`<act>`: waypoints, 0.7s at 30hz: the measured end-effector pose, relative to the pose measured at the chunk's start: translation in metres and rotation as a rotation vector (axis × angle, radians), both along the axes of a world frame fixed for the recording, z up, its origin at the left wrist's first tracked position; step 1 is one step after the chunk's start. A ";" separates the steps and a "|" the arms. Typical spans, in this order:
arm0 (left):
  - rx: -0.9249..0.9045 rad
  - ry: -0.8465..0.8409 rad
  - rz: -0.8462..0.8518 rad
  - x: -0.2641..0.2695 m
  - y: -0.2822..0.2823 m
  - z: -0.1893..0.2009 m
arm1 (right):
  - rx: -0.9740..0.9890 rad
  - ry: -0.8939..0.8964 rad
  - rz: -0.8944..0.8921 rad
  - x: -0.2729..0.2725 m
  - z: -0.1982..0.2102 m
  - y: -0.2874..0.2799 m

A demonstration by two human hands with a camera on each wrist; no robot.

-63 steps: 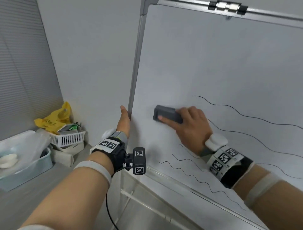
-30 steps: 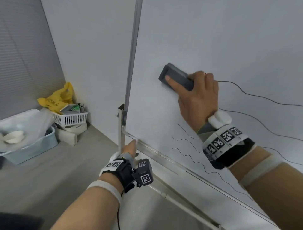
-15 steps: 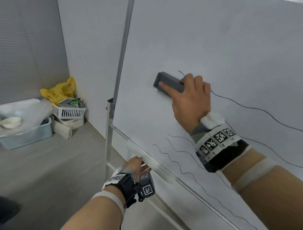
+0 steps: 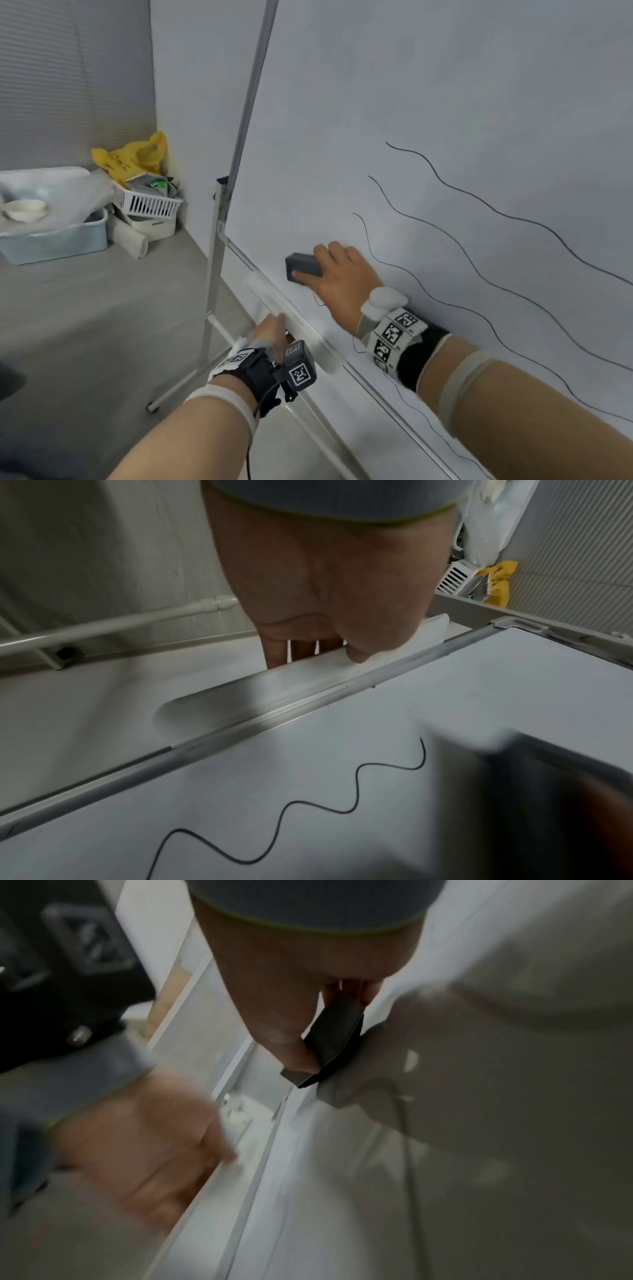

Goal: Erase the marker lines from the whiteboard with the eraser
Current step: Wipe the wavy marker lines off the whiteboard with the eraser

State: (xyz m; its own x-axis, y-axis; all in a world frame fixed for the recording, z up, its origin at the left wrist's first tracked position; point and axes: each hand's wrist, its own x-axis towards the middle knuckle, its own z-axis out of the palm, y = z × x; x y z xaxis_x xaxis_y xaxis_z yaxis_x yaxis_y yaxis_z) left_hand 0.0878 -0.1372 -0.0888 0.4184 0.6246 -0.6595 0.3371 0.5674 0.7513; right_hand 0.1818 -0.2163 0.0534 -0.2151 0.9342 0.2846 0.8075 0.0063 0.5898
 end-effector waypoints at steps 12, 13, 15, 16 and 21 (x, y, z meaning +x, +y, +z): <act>-0.276 -0.290 0.215 -0.007 -0.006 0.008 | 0.491 0.024 -0.170 -0.001 0.080 0.026; -0.257 -0.323 0.200 -0.009 -0.006 0.008 | 0.355 0.037 -0.134 -0.002 0.042 0.020; -0.239 -0.348 0.192 -0.008 -0.007 0.005 | 0.068 0.059 -0.102 -0.007 -0.028 -0.002; -0.235 -0.353 0.183 -0.009 -0.007 0.004 | -0.067 0.073 -0.117 -0.011 -0.053 -0.015; -0.238 -0.376 0.204 -0.012 -0.006 -0.001 | -0.150 0.064 -0.130 -0.013 -0.067 -0.031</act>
State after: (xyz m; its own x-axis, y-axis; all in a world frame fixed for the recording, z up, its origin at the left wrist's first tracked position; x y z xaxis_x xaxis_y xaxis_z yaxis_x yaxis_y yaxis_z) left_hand 0.0761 -0.1436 -0.0900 0.5401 0.5686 -0.6205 -0.0684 0.7644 0.6411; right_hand 0.1690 -0.2470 -0.0132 -0.0755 0.9859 0.1494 0.8431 -0.0169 0.5375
